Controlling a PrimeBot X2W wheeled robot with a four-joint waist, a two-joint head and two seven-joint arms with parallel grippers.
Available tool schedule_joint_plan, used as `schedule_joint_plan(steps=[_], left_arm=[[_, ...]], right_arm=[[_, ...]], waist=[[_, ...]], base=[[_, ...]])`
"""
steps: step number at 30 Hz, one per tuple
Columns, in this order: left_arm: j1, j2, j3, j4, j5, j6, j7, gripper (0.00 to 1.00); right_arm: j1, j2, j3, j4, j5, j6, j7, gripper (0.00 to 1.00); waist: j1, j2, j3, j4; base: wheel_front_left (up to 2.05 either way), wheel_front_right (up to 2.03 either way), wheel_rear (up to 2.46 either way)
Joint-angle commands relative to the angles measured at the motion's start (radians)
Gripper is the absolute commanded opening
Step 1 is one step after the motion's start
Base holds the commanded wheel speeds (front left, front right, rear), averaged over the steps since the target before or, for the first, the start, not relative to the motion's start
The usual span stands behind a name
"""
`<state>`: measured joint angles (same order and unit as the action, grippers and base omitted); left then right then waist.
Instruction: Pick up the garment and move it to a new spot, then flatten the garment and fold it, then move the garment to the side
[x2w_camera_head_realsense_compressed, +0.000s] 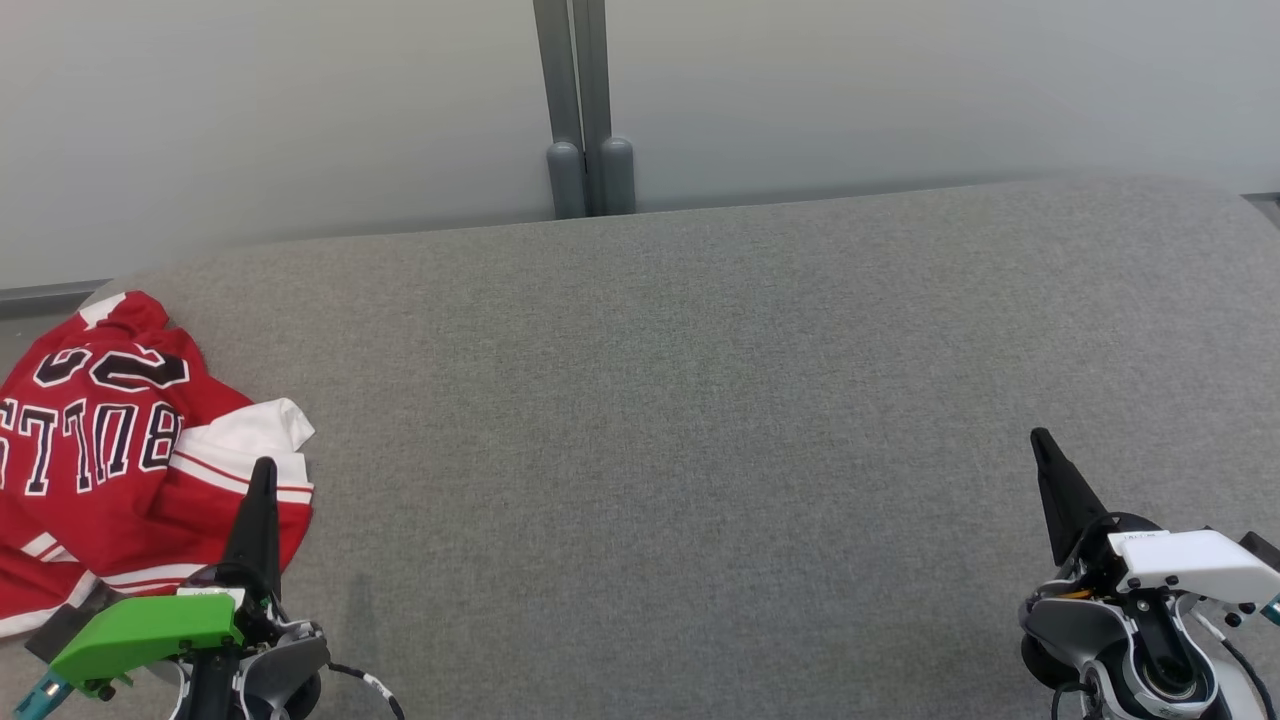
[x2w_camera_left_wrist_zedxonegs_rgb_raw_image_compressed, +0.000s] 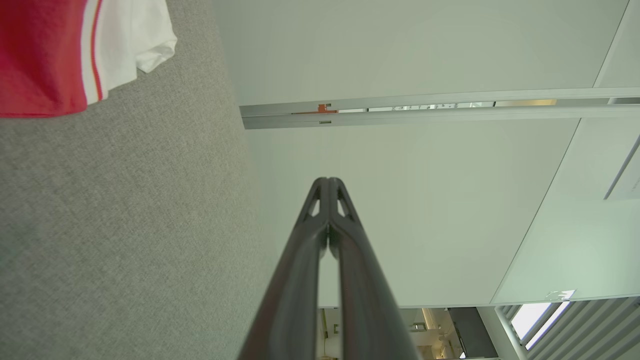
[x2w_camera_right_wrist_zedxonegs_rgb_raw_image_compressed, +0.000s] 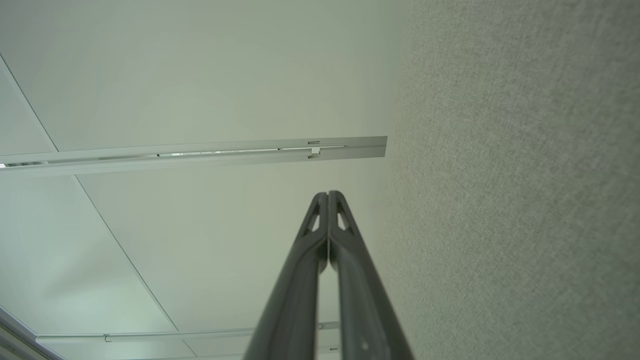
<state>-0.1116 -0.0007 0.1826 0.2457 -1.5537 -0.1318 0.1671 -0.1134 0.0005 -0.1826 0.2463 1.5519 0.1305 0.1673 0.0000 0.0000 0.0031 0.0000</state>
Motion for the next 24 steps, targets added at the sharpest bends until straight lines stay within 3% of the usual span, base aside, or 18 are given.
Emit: schedule_joint_plan(steps=[1,24], left_arm=[[-0.015,0.007,0.001,-0.001,0.007,-0.001,0.004,0.0],[-0.015,0.007,0.001,-0.001,0.007,-0.001,0.004,0.0]], right_arm=[[-0.012,-0.004,-0.001,-0.002,0.002,0.003,0.003,0.0],[-0.012,-0.004,-0.001,-0.002,0.002,0.003,0.003,0.0]], waist=[[0.0,0.0,0.0,0.0],[0.0,0.0,0.0,0.0]], base=[[0.0,0.0,0.0],[0.0,0.0,0.0]])
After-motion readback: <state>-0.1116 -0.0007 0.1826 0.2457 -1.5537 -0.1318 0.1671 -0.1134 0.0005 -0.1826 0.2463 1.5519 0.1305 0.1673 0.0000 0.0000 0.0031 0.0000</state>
